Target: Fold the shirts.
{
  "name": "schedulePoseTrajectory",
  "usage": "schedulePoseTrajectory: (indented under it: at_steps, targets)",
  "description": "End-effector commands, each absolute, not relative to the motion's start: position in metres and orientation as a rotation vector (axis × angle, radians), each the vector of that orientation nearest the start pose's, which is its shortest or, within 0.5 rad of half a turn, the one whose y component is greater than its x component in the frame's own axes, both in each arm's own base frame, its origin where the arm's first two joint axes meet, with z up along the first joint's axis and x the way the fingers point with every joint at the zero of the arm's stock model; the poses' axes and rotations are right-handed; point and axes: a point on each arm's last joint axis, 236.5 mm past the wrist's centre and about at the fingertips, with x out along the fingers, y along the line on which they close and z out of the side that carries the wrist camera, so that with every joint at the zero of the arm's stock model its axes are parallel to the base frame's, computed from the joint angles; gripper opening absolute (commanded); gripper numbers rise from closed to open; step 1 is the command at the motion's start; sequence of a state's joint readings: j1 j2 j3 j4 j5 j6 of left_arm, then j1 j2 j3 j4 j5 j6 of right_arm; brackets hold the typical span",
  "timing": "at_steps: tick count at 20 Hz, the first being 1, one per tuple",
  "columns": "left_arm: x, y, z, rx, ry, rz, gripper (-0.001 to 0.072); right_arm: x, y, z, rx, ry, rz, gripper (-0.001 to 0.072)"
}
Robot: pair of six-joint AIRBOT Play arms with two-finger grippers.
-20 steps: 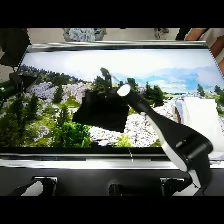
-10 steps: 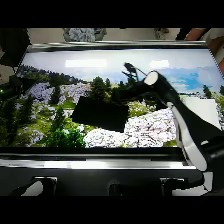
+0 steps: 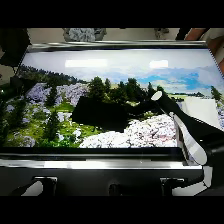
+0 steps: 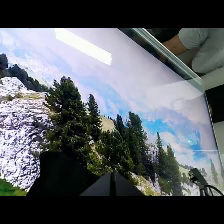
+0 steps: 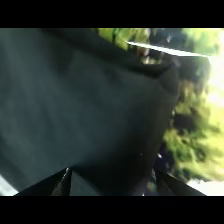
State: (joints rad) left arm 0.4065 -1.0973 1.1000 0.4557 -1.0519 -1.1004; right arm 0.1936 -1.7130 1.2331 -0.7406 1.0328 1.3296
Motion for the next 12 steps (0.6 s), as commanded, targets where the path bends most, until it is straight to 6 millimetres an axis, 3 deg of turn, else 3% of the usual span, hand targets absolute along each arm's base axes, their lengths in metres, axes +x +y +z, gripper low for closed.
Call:
schedulePoseTrajectory:
  at_steps: [1, 2, 3, 4, 6, 8, 10, 12]
  targets:
    - [0.429, -0.016, 0.181, -0.703, 0.589, -0.374, 0.0029, 0.38, 0.253, -0.088, 0.601, 1.489, 0.636, 0.054]
    - [0.429, -0.015, 0.181, -0.703, 0.588, -0.373, 0.0029, 0.374, 0.253, -0.089, 0.572, 1.506, 0.65, 0.0357]
    - [0.429, -0.015, 0.181, -0.703, 0.588, -0.373, 0.0029, 0.374, 0.254, -0.088, 0.575, 1.507, 0.653, 0.0123]
    - [0.429, -0.016, 0.181, -0.703, 0.589, -0.374, 0.0029, 0.378, 0.255, -0.083, 0.575, 1.482, 0.673, 0.0043]
    - [0.429, -0.016, 0.181, -0.703, 0.59, -0.375, 0.0029, 0.401, 0.252, -0.048, 0.502, 1.316, 0.791, 0.004]
    - [0.429, -0.016, 0.181, -0.702, 0.59, -0.374, 0.0029, 0.429, 0.229, 0.003, 0.449, 1.164, 0.796, 0.004]
    - [0.429, -0.016, 0.18, -0.703, 0.592, -0.374, 0.0029, 0.456, 0.184, 0.062, 0.419, 1.026, 0.725, 0.0039]
    - [0.429, -0.015, 0.179, -0.705, 0.594, -0.374, 0.0029, 0.466, 0.122, 0.113, 0.418, 0.949, 0.607, 0.0039]
